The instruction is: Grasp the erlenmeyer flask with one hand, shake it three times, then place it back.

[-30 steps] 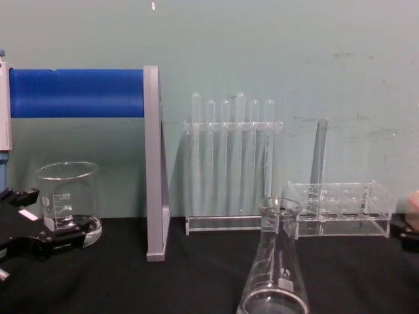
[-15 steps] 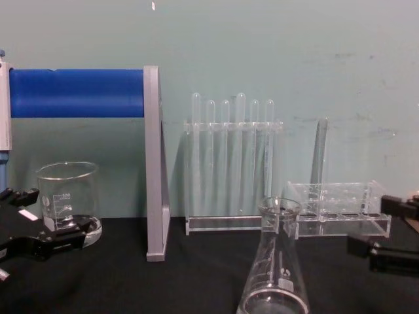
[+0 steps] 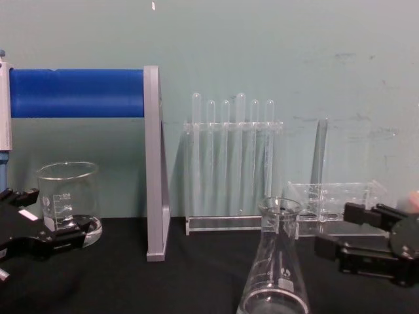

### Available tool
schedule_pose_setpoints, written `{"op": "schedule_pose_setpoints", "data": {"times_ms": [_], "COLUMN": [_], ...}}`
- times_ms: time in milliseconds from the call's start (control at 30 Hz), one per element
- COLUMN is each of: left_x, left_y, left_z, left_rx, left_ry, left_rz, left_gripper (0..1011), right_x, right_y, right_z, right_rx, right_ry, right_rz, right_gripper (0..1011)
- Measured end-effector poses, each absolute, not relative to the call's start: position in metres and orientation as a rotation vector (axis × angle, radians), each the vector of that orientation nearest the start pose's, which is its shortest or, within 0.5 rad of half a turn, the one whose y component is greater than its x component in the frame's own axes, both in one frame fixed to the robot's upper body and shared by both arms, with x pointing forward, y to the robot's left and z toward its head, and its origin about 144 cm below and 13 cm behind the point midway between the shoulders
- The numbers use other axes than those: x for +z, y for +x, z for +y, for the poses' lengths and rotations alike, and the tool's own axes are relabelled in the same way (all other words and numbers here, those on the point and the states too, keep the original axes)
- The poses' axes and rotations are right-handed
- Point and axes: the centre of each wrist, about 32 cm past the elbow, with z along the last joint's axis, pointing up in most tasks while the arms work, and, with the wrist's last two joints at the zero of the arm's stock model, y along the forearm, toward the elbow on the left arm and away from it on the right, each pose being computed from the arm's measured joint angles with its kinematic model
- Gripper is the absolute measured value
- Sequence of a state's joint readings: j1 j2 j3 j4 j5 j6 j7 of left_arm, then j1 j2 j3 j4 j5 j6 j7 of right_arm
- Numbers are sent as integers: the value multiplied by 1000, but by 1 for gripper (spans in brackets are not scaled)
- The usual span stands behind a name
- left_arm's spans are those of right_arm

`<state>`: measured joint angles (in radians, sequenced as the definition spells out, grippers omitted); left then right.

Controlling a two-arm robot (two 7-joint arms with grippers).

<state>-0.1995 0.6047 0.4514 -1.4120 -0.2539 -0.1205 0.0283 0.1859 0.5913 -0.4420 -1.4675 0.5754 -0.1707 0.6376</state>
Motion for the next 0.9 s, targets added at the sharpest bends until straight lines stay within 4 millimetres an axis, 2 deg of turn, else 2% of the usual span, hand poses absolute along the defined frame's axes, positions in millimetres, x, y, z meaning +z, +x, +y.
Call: {"op": "schedule_pose_setpoints", "data": {"times_ms": [900], "left_x": [1140], "left_y": [489], "left_z": [310], "left_rx": [1248], "left_ry": [304], "left_rz": [-285], "left_gripper": [1001], "right_x": [1145], "right_y": [526], "right_z": [-267], "right_rx": [-573], "right_ry": [-51], "right_rz": [11], "right_gripper": [1000]}}
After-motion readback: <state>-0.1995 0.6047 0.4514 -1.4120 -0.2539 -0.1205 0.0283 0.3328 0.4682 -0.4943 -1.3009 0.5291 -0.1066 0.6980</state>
